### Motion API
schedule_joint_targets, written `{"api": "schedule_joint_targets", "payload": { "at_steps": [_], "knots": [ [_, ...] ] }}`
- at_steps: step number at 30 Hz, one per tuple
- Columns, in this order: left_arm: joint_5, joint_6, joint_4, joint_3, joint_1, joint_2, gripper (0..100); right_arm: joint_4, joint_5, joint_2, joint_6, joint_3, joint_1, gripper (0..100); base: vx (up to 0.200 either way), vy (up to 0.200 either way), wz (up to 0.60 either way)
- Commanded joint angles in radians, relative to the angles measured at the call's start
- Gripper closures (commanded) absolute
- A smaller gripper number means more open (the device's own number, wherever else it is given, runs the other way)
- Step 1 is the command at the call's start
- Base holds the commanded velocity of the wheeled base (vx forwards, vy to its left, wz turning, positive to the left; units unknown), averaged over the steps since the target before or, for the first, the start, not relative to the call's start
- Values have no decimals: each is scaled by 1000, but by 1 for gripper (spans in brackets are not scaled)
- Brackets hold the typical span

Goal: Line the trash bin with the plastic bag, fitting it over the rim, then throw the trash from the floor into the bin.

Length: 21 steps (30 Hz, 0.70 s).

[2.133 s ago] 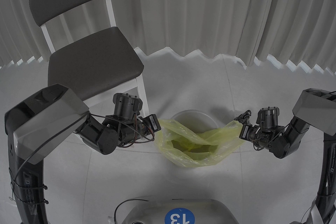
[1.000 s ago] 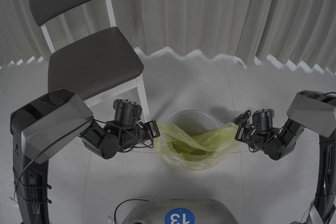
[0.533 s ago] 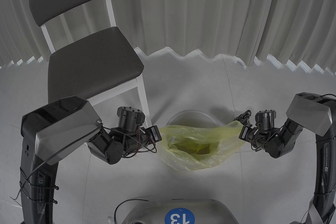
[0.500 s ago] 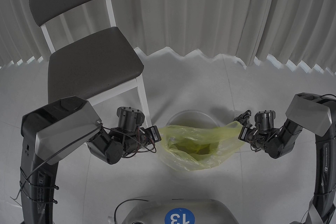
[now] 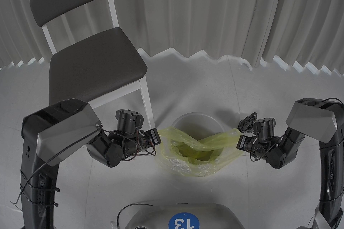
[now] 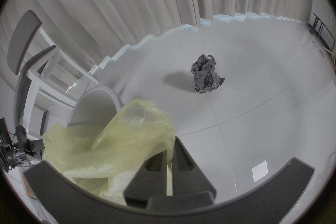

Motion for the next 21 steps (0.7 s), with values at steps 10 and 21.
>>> {"api": "schedule_joint_targets", "payload": {
  "at_steps": [10, 21],
  "knots": [
    [45, -26, -106, -3, -41, 39, 100, 6, 10, 23, -15, -12, -47, 100, 0, 0, 0],
    [45, -27, -111, -3, -38, 41, 100, -20, 10, -108, -153, 111, -58, 0, 0, 0, 0]
  ]
}}
